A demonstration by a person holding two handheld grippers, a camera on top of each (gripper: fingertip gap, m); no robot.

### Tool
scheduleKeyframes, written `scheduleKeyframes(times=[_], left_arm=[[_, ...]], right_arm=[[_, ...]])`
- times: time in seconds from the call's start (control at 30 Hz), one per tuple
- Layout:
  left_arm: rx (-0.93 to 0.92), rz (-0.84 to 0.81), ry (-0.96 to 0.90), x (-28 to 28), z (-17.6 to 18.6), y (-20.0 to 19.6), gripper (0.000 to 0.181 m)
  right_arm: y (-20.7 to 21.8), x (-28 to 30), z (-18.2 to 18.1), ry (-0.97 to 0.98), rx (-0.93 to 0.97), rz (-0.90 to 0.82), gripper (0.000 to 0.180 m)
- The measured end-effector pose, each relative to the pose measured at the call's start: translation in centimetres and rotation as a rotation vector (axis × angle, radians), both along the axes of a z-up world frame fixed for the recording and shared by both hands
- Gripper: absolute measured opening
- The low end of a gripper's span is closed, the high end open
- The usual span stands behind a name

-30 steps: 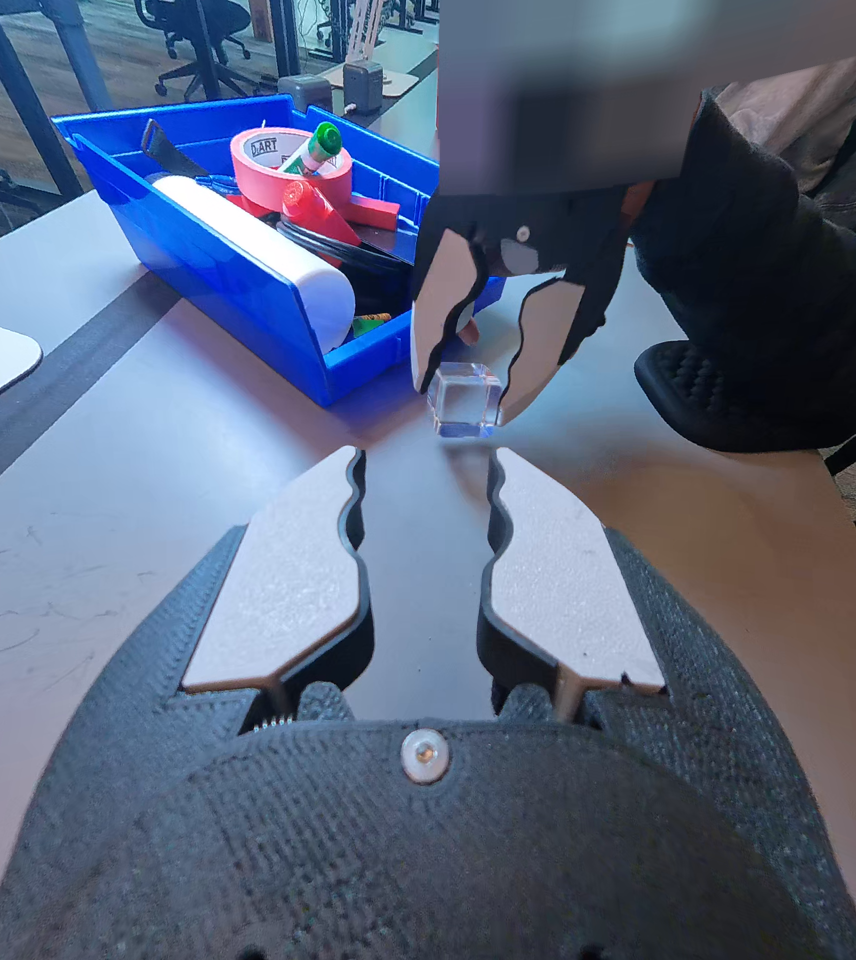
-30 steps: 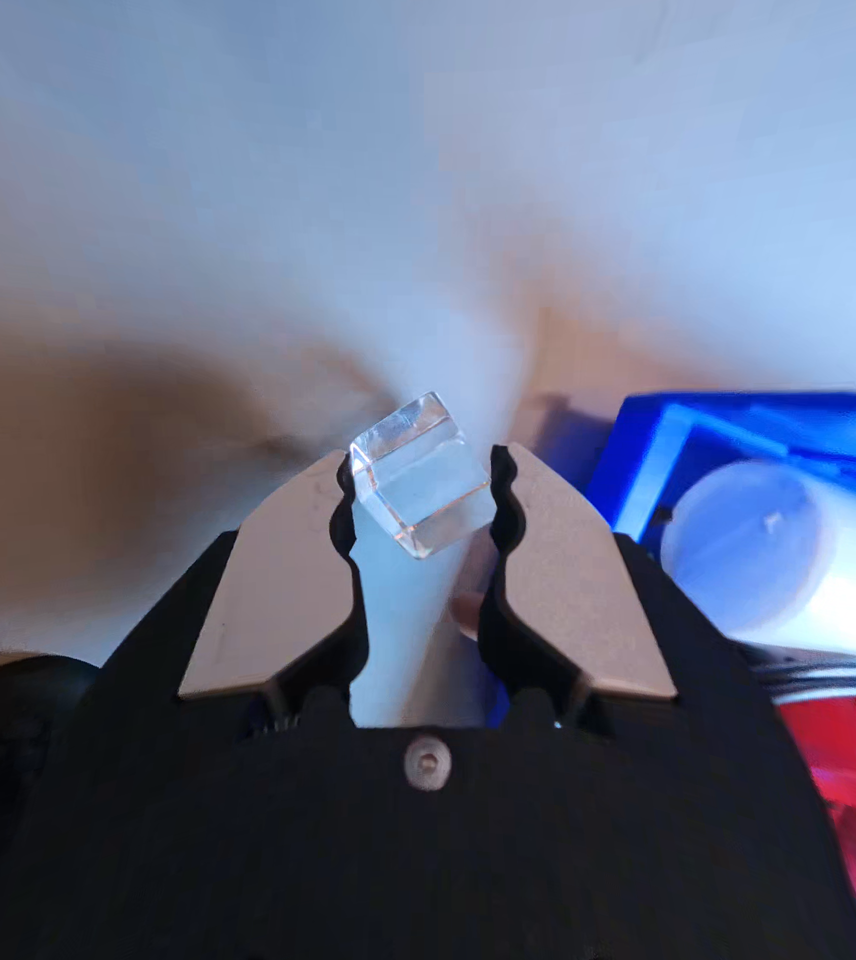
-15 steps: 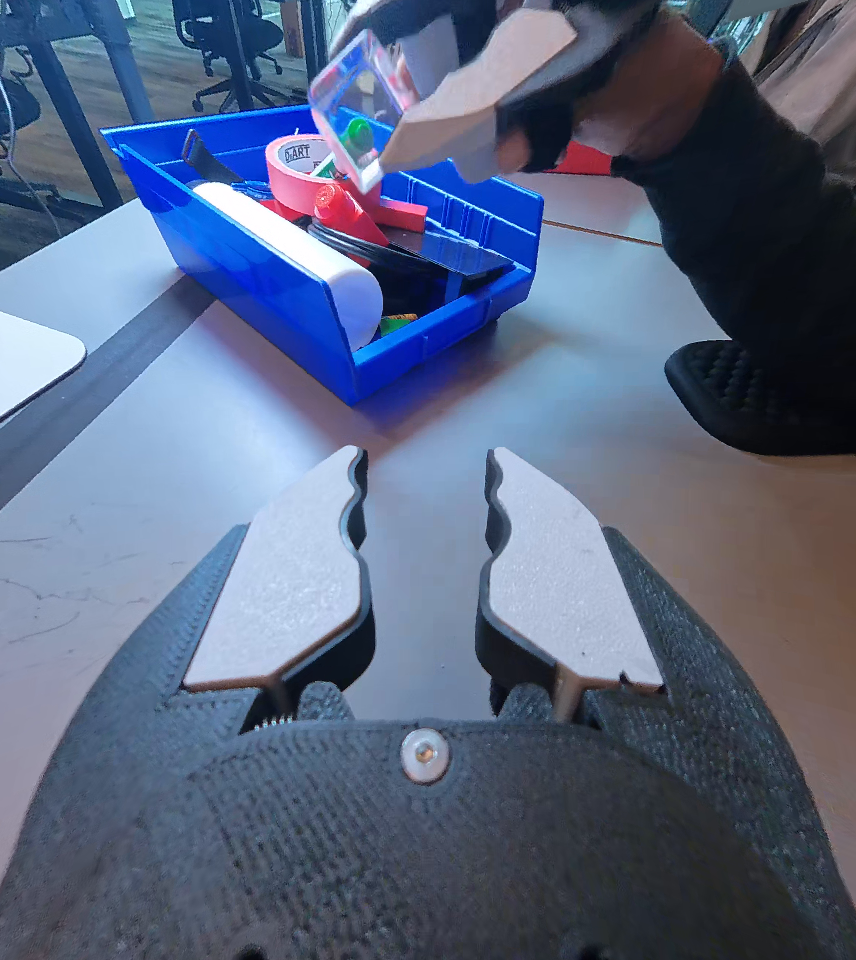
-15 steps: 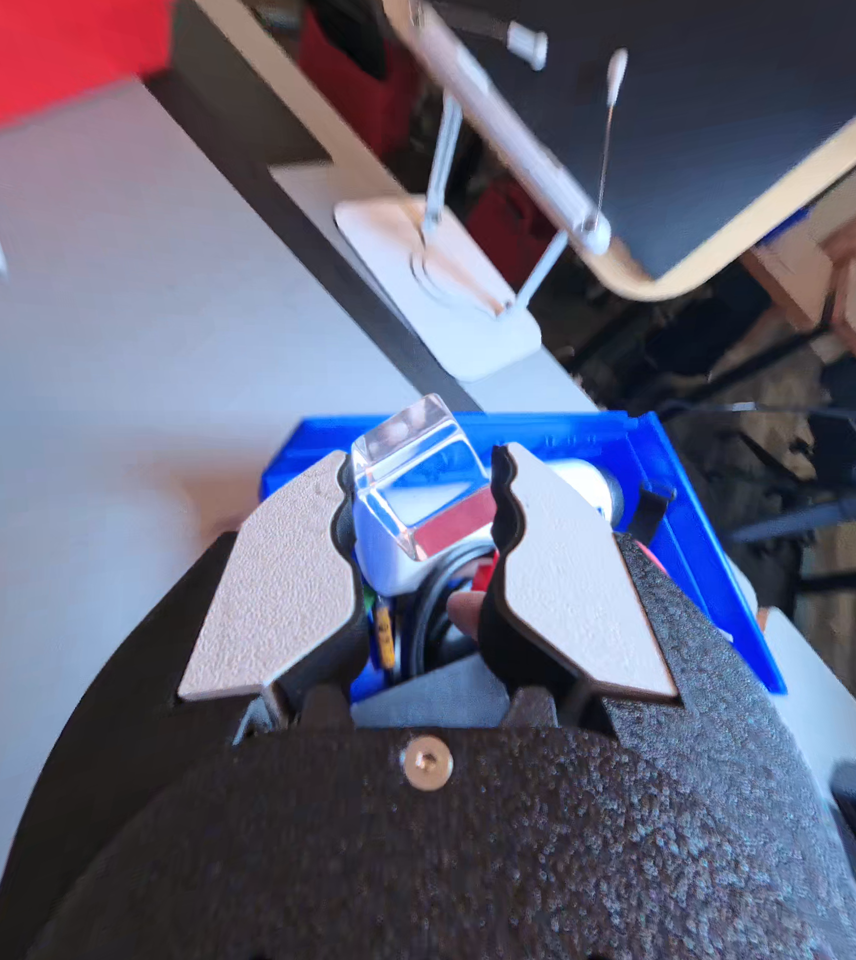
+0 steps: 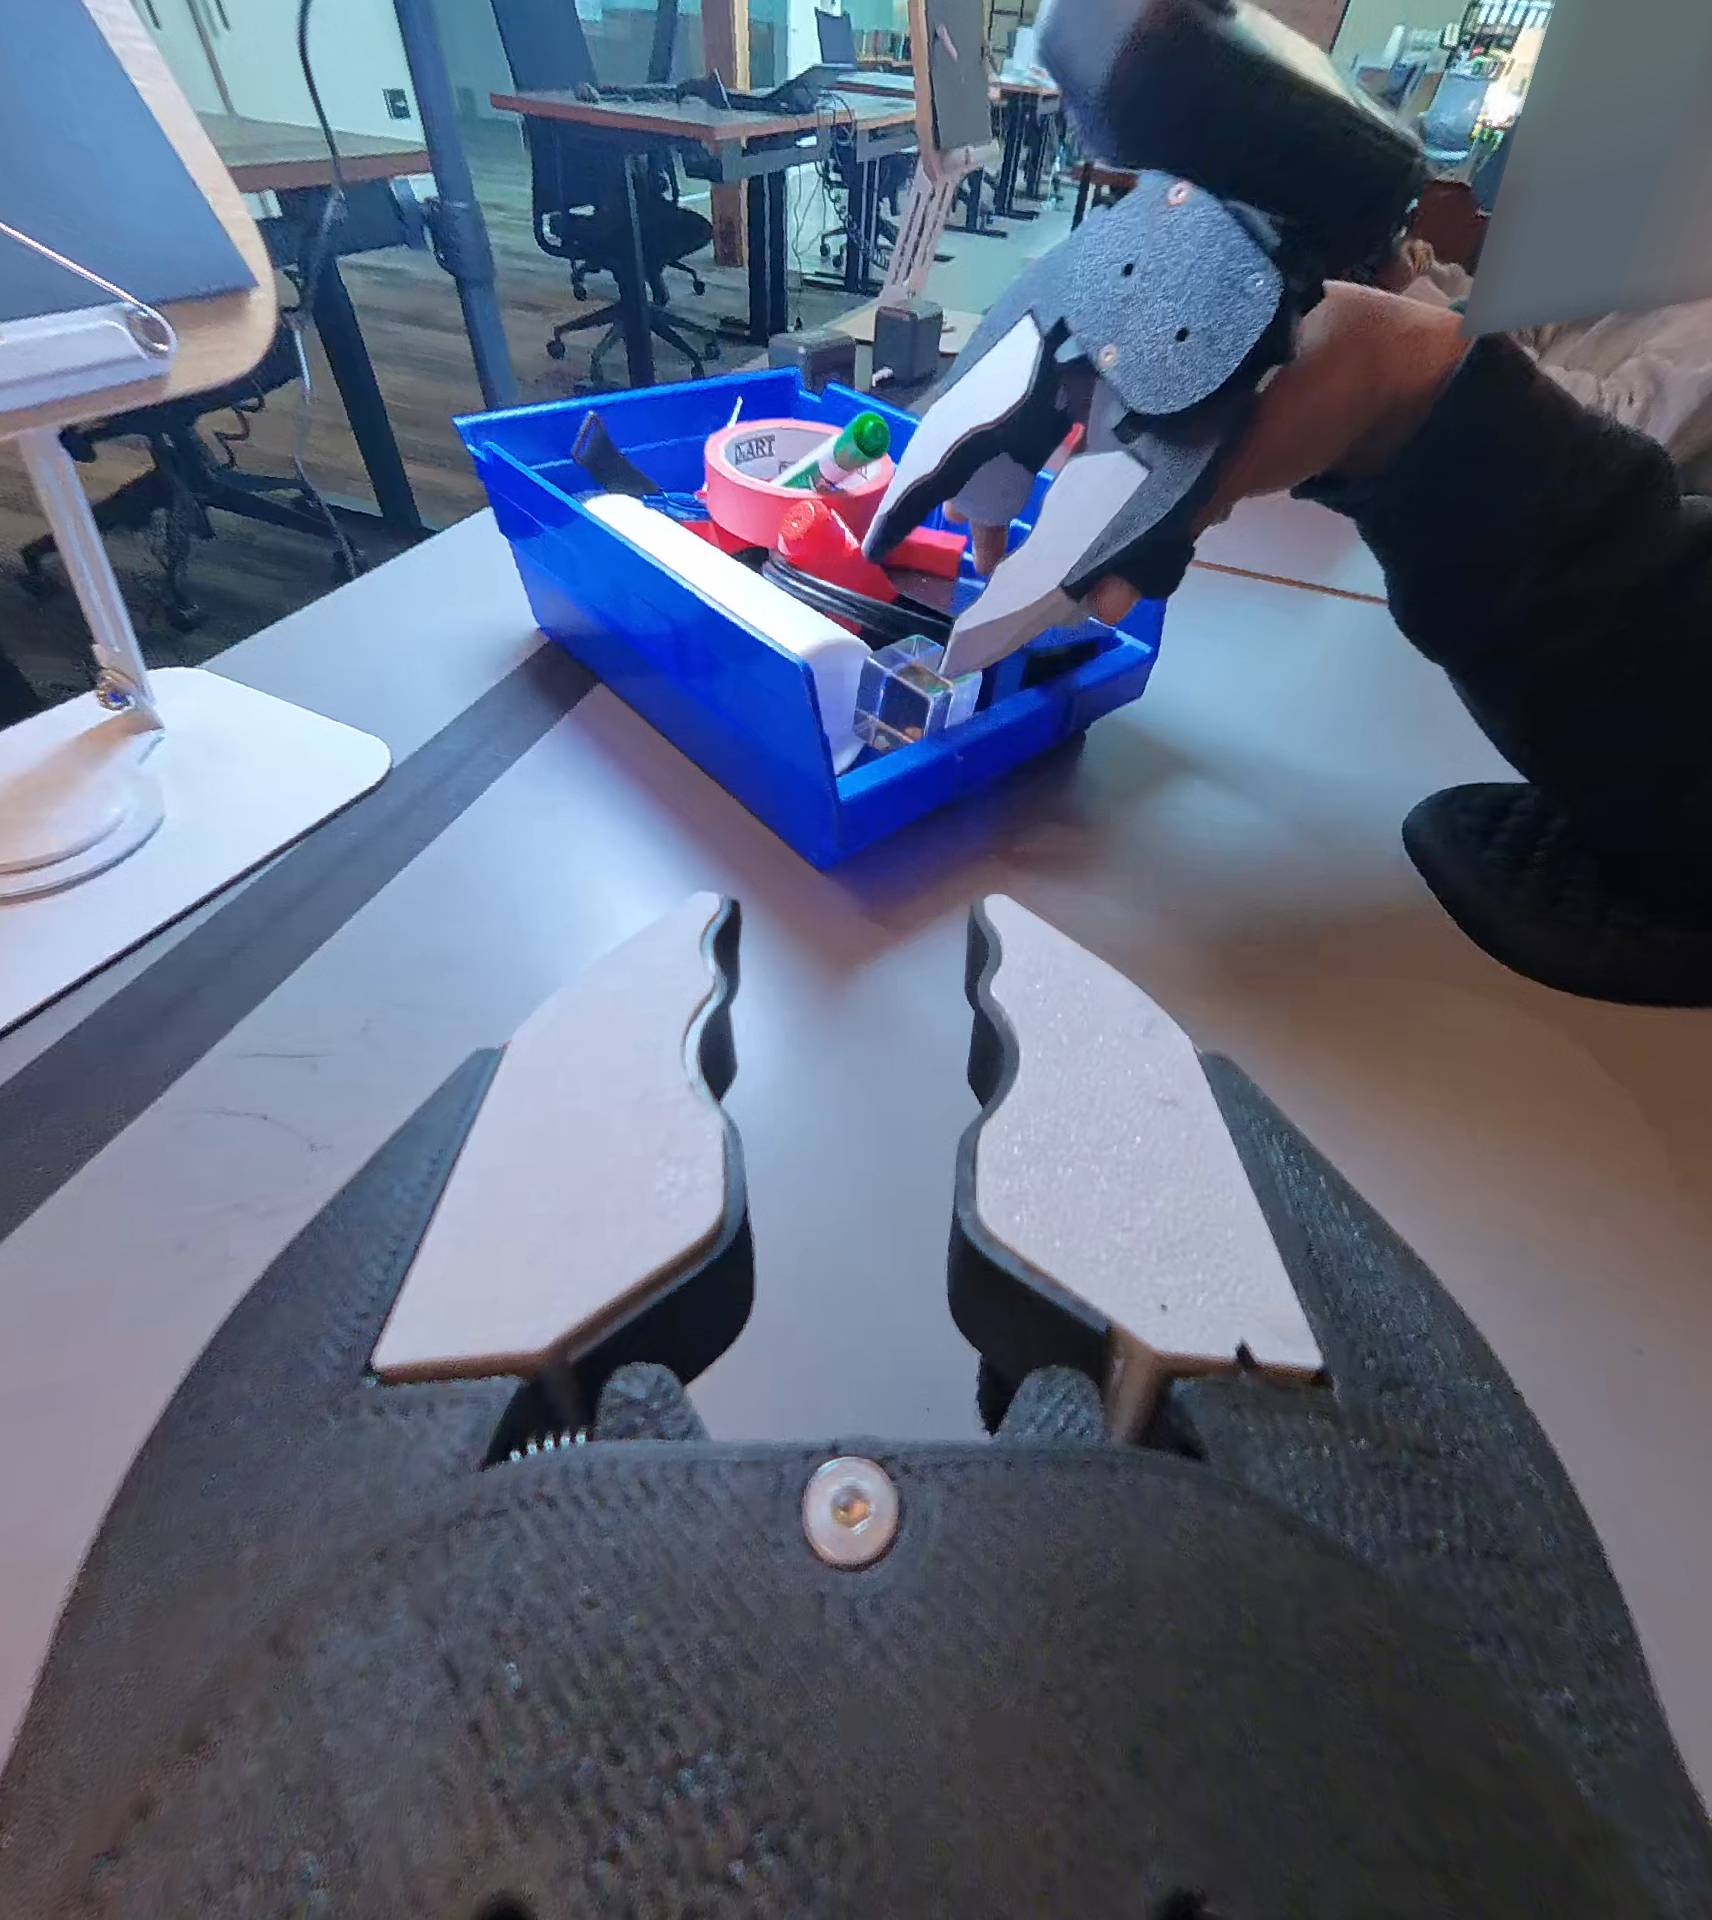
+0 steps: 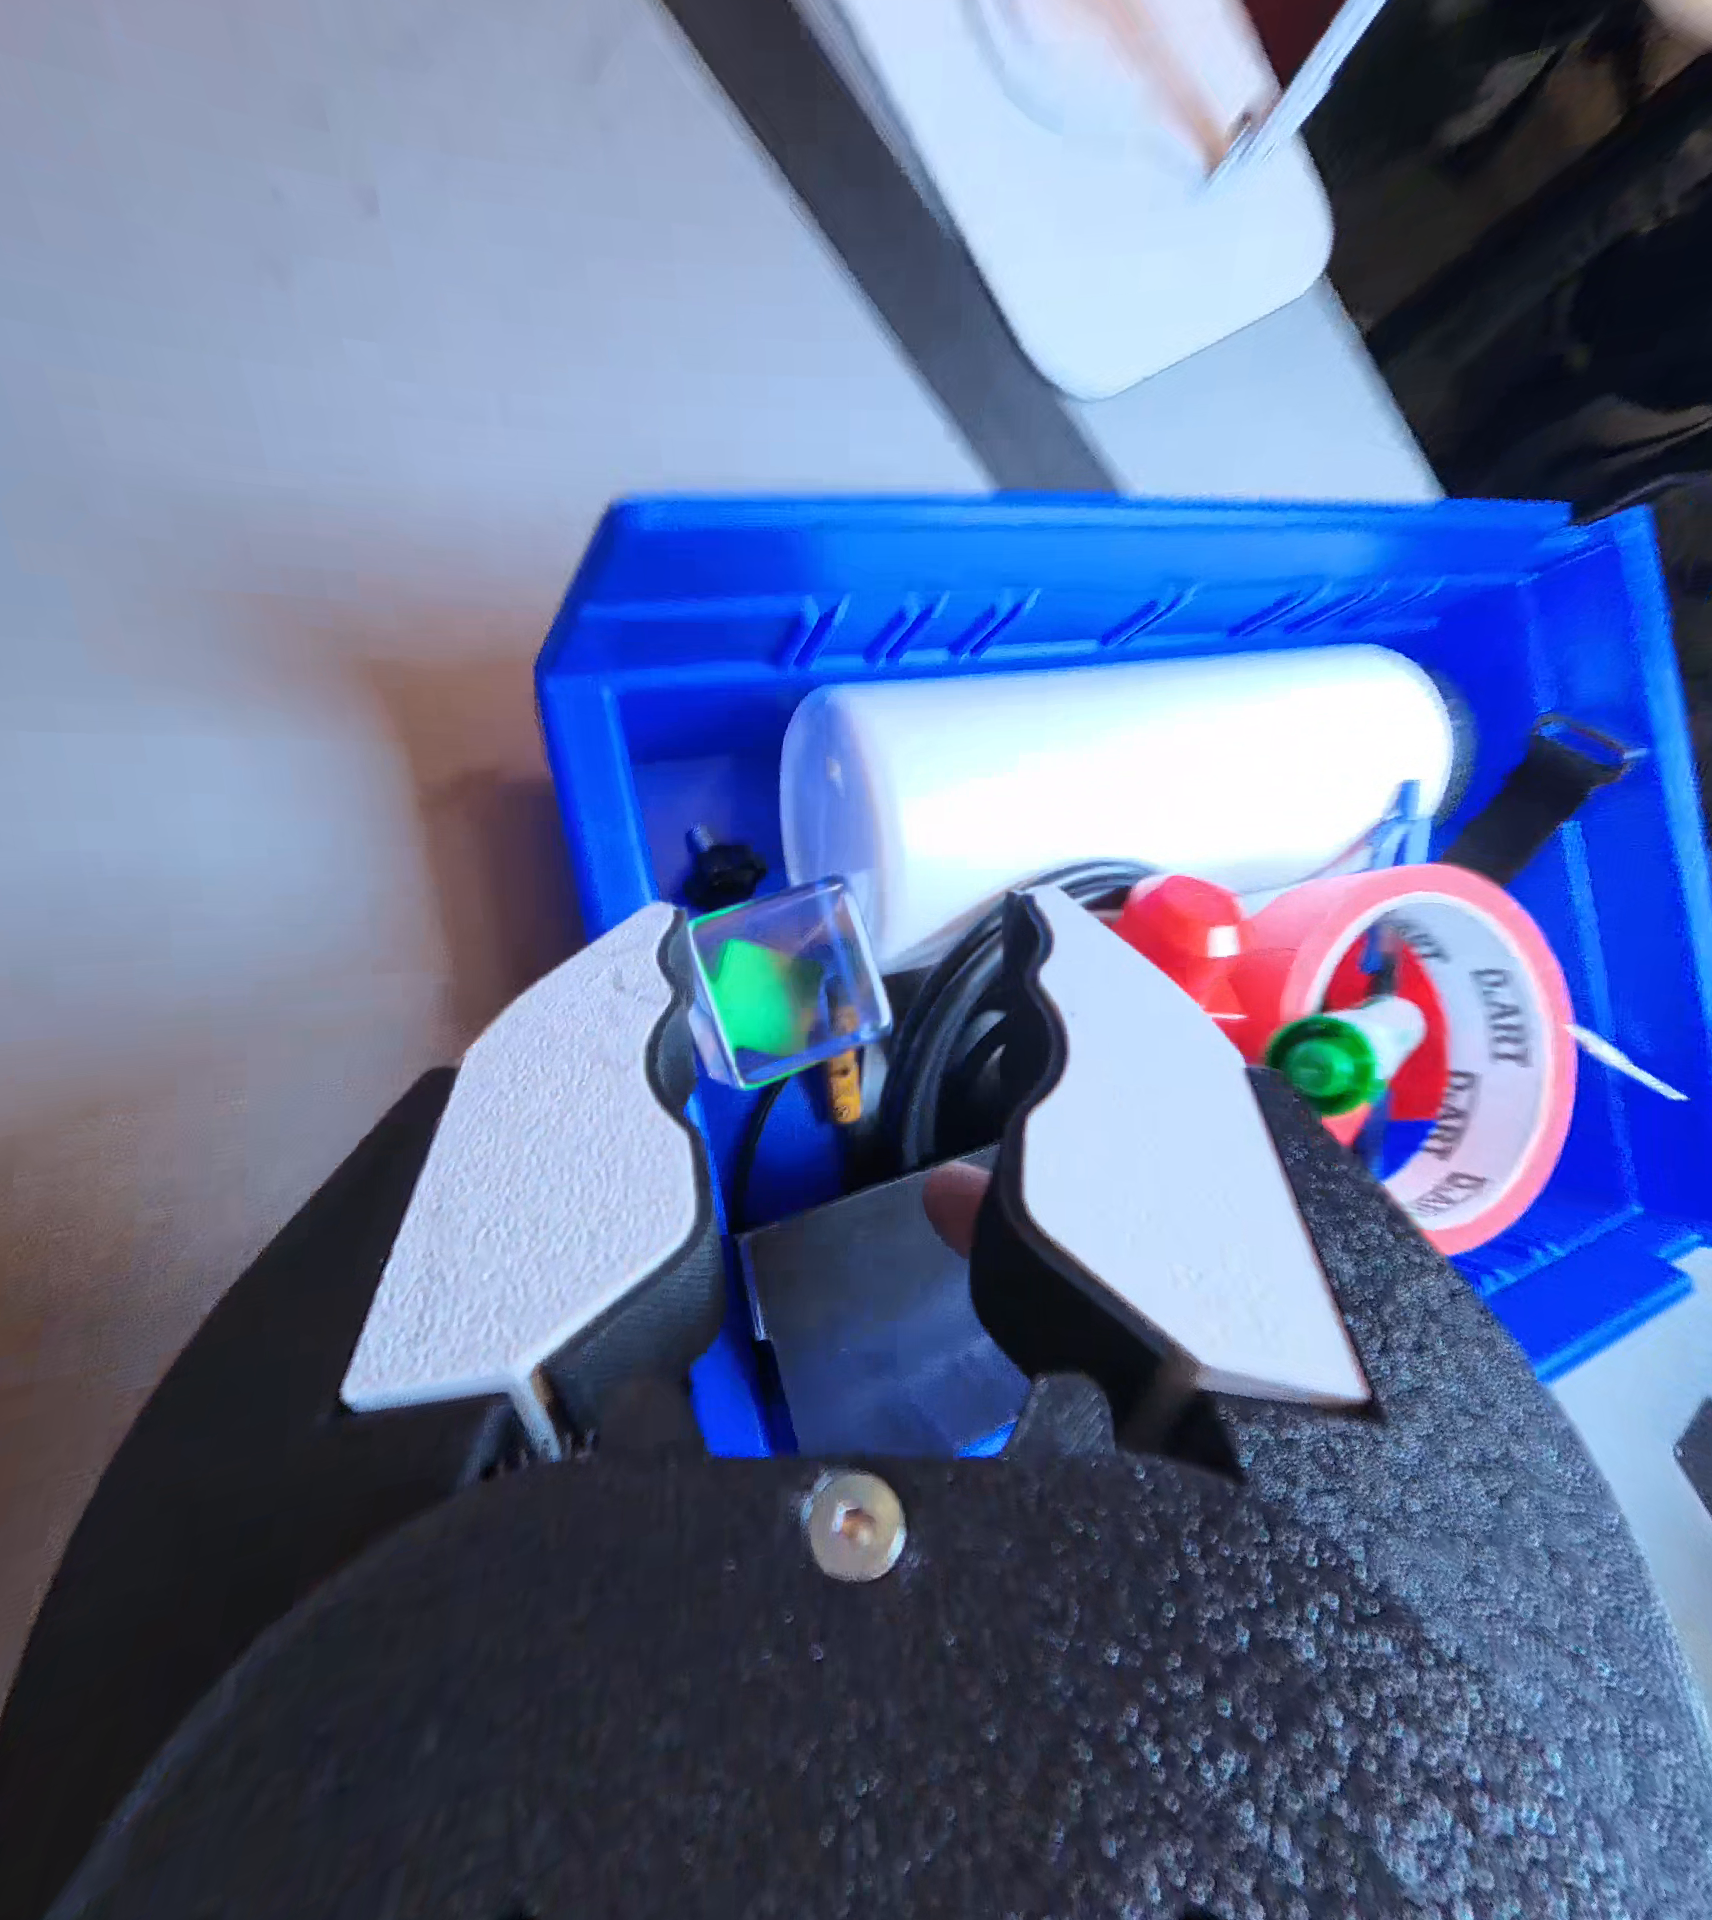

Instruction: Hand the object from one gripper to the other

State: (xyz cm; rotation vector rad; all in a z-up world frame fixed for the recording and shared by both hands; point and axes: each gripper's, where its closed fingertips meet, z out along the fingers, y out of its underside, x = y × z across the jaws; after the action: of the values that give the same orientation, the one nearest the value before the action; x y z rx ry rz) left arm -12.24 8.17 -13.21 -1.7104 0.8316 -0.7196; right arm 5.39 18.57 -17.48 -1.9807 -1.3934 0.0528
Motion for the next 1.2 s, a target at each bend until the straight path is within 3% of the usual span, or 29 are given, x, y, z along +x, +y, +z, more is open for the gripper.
scheduleKeyframes(times=[0.27,0.43,0.53,0.63,0.73,0.83,1.0,1.2], left_arm=[[0.101,0.184,-0.002,-6.8,5.0,0.6,0.044],[0.104,0.305,0.119,-13.9,7.1,0.5,0.045],[-0.044,0.305,0.352,-18.3,4.2,0.3,0.046],[-0.259,0.256,0.67,-22.8,-1.0,-1.1,0.046],[-0.505,0.154,0.978,-26.8,-5.7,-4.2,0.046],[-0.691,0.036,1.201,-29.3,-7.9,-7.2,0.046],[-0.881,-0.14,1.39,-30.4,-9.2,-9.8,0.047],[-1.012,-0.264,1.432,-30.6,-11.4,-10.7,0.044]], right_arm=[[-1.4,-2.3,11.5,0.464,0.262,0.04,0.064],[-3.3,-3.8,15.0,0.639,0.321,0.118,0.053],[-4.7,-5.5,14.8,0.672,0.255,0.189,0.051],[-5.5,-6.9,14.3,0.651,0.243,0.238,0.048],[-6.2,-8.0,13.4,0.62,0.23,0.276,0.046],[-6.6,-8.2,11.9,0.558,0.218,0.298,0.044],[-7.0,-7.5,9.3,0.522,0.181,0.309,0.043],[-6.5,-6.2,7.9,0.573,0.132,0.296,0.04]])
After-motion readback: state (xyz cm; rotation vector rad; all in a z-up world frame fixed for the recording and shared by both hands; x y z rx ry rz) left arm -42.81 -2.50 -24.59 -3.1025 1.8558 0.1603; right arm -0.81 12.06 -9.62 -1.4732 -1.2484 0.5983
